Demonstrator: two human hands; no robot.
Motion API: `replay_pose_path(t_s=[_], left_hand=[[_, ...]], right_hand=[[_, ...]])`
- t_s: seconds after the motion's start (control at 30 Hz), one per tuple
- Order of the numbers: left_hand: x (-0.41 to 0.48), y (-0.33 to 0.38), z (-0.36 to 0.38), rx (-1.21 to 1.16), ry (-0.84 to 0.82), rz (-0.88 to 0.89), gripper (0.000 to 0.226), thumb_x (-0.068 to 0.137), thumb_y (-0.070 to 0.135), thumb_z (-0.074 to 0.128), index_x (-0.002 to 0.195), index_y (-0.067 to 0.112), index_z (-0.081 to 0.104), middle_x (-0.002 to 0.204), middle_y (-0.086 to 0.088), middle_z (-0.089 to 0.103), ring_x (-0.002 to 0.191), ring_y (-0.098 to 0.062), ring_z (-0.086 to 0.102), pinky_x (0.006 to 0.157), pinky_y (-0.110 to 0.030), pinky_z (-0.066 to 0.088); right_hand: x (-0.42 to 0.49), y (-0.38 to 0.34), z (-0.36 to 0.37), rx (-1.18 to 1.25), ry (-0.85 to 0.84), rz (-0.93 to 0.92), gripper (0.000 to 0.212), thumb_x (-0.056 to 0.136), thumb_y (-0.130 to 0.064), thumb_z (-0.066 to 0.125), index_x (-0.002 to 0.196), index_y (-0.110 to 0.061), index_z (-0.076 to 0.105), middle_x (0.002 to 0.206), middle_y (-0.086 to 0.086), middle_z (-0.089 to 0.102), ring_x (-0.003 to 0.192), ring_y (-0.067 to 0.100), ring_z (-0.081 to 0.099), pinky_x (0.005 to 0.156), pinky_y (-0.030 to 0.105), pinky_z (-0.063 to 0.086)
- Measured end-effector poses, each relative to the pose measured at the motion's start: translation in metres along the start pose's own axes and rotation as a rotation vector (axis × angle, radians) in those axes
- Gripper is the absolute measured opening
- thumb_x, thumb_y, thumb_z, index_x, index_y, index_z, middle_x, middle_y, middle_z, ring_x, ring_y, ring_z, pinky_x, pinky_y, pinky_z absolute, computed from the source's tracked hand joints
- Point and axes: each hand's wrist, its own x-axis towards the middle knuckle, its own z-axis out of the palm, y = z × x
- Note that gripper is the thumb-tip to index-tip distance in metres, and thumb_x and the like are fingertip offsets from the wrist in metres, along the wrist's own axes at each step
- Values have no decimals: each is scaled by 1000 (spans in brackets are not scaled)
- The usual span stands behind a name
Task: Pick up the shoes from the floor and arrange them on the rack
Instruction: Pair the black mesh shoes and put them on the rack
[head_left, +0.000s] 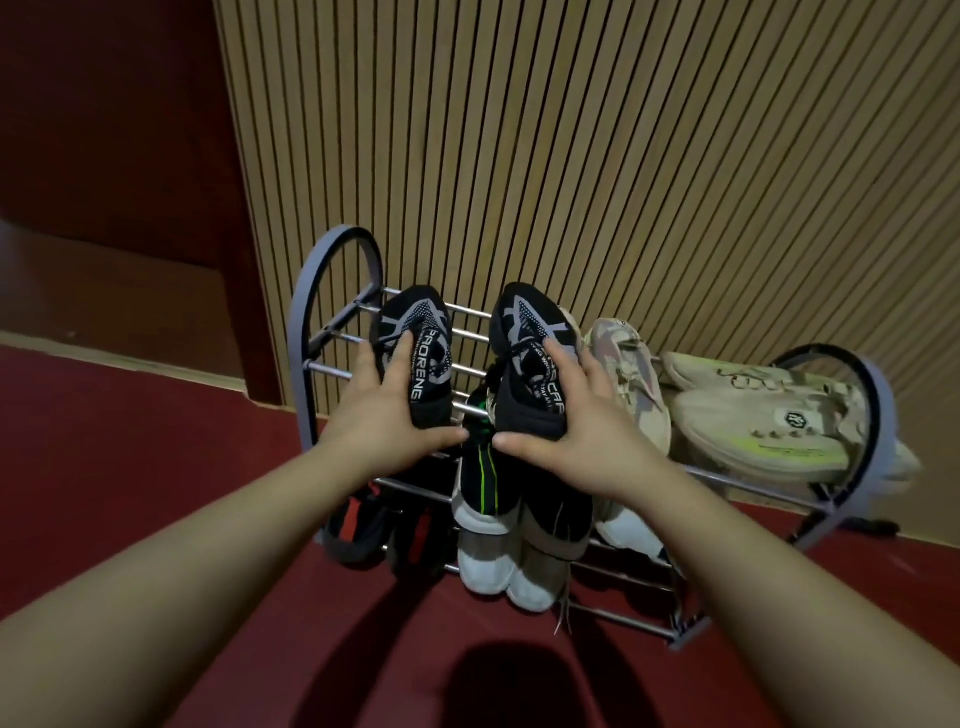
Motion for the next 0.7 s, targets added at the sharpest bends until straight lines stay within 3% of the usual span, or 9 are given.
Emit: replay_pose_path(t_s=[0.1,0.2,0.27,0.37,0.5,0.7], left_hand=[[6,2,9,13,99,-45,114,69,56,72,148,40,-9,158,-8,-10,142,-33,21,106,-45,36],[14,-7,3,-29,212,25,97,68,46,74,147,32,18,151,-5,26,130,-28,41,96,-40,43],[19,-19,-6,-30,262,51,92,68,44,72,145,28,24,144,-3,37,124,-27,46,94,-41,45],[22,-40,-17,32,311,60,99,69,45,69,149,22,15,145,-7,36,124,-31,46,95,-45,47],[23,-63,-24,9,328,126,96,74,48,68,150,25,14,149,-2,32,126,-25,45,90,-39,47],[22,-72,-27,68,286,226,97,77,57,63,151,29,5,159,-1,12,143,-22,23,101,-39,41]], right_hand=[[2,-6,9,-69,122,-66,111,65,-64,71,147,-46,-3,159,-4,-8,147,23,6,116,46,23],[5,-10,11,-149,113,-95,109,69,-61,71,147,-44,-4,159,-5,-11,146,26,9,113,42,25],[4,-11,10,-180,130,-98,104,74,-60,67,148,-42,-3,159,-6,-11,146,26,11,111,41,30],[5,-19,10,-168,191,-105,95,81,-57,61,150,-34,-1,159,-8,-9,145,23,15,106,38,36],[19,-47,19,-170,251,-119,93,83,-59,56,151,-30,-1,159,-7,-7,144,22,16,101,38,41],[59,-88,63,-211,201,-71,95,85,-56,56,152,-24,-3,159,-1,-10,138,33,26,95,39,44]])
